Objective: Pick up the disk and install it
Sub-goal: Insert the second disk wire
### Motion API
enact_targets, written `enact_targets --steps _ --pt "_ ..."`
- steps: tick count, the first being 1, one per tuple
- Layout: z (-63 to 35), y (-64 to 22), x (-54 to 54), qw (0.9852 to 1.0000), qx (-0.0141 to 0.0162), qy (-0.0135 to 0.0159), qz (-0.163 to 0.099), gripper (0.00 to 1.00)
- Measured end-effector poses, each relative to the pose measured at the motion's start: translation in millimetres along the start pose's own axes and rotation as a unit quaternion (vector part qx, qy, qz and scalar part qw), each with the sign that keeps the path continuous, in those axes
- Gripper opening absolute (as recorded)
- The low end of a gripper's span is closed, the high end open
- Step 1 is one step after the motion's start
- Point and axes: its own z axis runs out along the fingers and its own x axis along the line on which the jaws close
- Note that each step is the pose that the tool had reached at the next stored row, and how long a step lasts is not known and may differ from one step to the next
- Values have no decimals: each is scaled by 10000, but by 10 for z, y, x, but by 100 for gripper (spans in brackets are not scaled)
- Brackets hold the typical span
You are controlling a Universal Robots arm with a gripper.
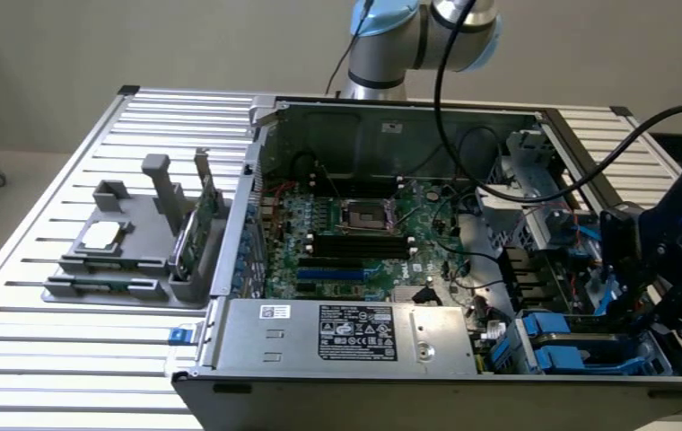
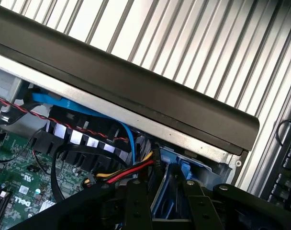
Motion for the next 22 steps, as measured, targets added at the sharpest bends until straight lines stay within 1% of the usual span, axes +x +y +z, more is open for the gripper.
enact_targets --steps 1,2,3,4,6,10,14,18,22 --pt "1 1 0 10000 -3 6 9 25" --pt "3 1 0 10000 -5 14 18 25" --pt "3 2 0 10000 -6 18 27 18" --pt "3 3 -1 10000 -8 21 37 17" --pt "4 3 -1 10000 -11 26 60 17" --pt "-4 1 -2 9999 -11 26 114 17" --pt "-63 -30 12 9999 -13 32 137 17" --pt "-112 -69 28 9998 -19 47 169 17" --pt "-142 -90 36 9997 -27 66 221 17"
